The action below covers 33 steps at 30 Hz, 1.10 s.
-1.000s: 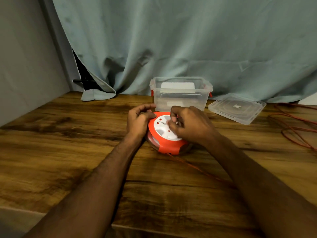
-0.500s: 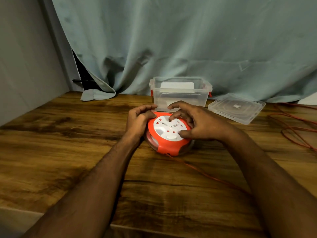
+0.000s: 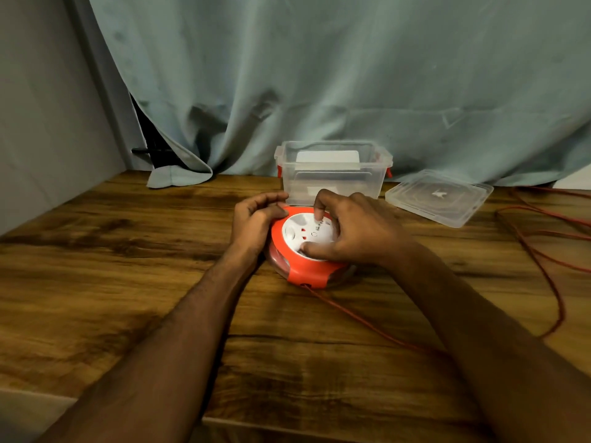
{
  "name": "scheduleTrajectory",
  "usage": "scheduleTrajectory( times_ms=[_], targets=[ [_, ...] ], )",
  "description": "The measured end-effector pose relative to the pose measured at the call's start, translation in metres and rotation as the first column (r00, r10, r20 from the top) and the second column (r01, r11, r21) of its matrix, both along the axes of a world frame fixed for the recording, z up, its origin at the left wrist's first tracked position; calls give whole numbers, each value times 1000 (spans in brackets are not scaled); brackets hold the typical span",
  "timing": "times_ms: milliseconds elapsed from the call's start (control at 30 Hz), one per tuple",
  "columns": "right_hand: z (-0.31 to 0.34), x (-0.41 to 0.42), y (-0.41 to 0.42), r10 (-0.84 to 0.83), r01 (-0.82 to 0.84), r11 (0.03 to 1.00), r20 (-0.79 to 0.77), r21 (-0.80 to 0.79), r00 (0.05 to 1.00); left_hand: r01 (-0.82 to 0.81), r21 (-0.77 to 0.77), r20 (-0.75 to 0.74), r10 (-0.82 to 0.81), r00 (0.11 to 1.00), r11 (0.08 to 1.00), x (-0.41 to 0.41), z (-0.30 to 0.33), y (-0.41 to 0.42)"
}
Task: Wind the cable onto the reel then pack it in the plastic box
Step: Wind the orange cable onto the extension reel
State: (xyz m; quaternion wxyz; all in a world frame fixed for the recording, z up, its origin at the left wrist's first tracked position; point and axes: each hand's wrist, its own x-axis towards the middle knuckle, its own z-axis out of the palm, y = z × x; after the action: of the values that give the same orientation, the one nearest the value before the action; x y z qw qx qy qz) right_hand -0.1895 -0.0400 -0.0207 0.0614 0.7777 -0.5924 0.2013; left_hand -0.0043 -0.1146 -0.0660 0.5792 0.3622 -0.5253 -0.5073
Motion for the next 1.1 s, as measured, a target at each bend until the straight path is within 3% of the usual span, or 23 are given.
scheduleTrajectory(
  times_ms=[233, 400, 567, 700, 1100],
  targets=[
    [-11, 19, -3, 22, -16, 999, 133, -52, 991, 9, -13, 18, -8, 1000, 1000, 0, 1, 3],
    [0, 5, -1, 161, -178, 983, 236, 52, 958, 3, -16, 26, -2, 1000, 1000, 0, 2, 4],
    [9, -16, 1, 163, -208, 951, 198, 230, 966, 0, 0, 26, 0, 1000, 1000, -1, 3, 6],
    [9, -21, 3, 143, -202, 945, 231, 255, 962, 4, 4, 27, -4, 1000, 1000, -1, 3, 6],
    [2, -2, 1, 9, -9, 998, 0, 60, 1000, -13, -20, 21, 14, 1000, 1000, -1, 1, 3]
  ],
)
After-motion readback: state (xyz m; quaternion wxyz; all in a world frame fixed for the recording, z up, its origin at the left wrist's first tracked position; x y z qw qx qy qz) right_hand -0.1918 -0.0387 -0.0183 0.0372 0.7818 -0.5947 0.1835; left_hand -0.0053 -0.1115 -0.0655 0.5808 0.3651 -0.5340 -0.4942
